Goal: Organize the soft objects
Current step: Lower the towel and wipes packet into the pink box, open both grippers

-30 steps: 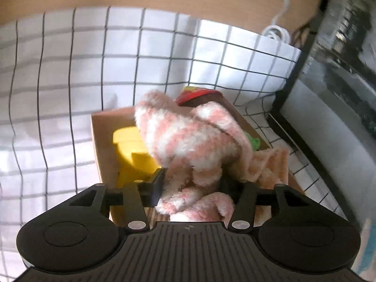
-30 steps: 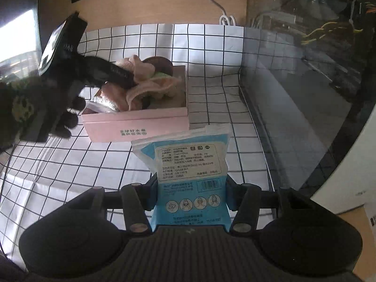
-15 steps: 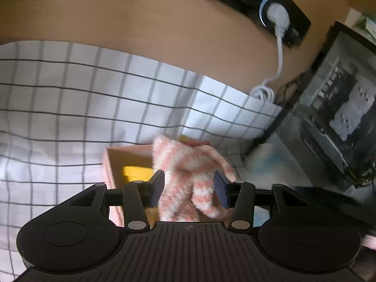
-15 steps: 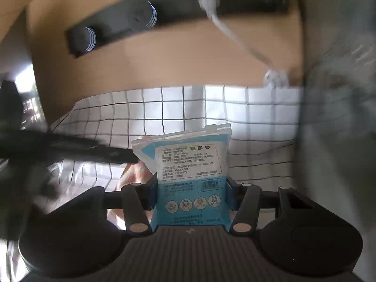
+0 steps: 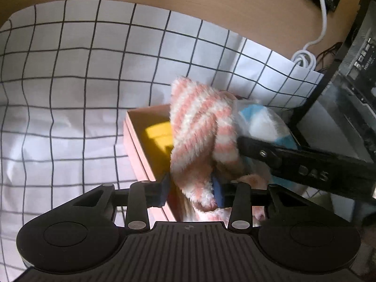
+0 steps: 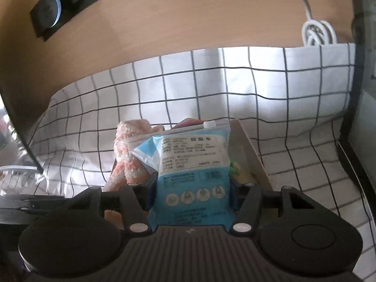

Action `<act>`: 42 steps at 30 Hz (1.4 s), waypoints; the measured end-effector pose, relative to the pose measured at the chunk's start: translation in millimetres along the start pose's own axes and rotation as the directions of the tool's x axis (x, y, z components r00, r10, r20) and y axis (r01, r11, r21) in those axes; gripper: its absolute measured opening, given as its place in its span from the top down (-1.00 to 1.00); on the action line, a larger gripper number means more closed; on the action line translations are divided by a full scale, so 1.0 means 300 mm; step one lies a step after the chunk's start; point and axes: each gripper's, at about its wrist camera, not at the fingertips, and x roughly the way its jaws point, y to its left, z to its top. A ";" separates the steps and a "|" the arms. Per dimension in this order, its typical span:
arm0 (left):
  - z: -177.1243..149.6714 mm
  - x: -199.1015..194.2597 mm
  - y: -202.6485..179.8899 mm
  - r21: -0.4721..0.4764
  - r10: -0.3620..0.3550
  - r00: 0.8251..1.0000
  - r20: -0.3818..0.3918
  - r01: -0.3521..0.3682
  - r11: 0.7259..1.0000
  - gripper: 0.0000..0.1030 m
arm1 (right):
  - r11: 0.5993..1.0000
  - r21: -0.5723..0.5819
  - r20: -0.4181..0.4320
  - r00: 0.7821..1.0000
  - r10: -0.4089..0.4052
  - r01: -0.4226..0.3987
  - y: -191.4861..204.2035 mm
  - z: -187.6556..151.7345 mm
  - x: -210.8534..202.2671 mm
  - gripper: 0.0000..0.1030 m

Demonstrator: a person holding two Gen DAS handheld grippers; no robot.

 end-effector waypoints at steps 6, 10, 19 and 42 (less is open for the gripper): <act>-0.017 -0.006 -0.014 0.029 0.011 1.000 0.009 -0.011 1.000 0.25 | 0.995 0.098 -0.026 1.000 0.010 -0.007 -0.014 -0.045 -0.044 -0.13; -0.050 -0.069 -0.009 -0.012 0.000 1.000 0.029 0.000 1.000 0.26 | 1.000 0.020 -0.026 0.999 0.021 -0.020 -0.026 -0.078 -0.073 -0.39; -0.084 -0.106 -0.020 0.092 0.026 1.000 0.006 -0.027 0.995 0.19 | 0.998 -0.066 0.000 1.000 -0.023 0.023 -0.033 -0.108 -0.167 -0.08; -0.044 -0.183 0.044 0.037 -0.191 0.978 0.081 0.188 0.981 0.29 | 0.995 -0.069 -0.044 0.996 -0.071 0.068 0.069 -0.106 -0.122 -0.18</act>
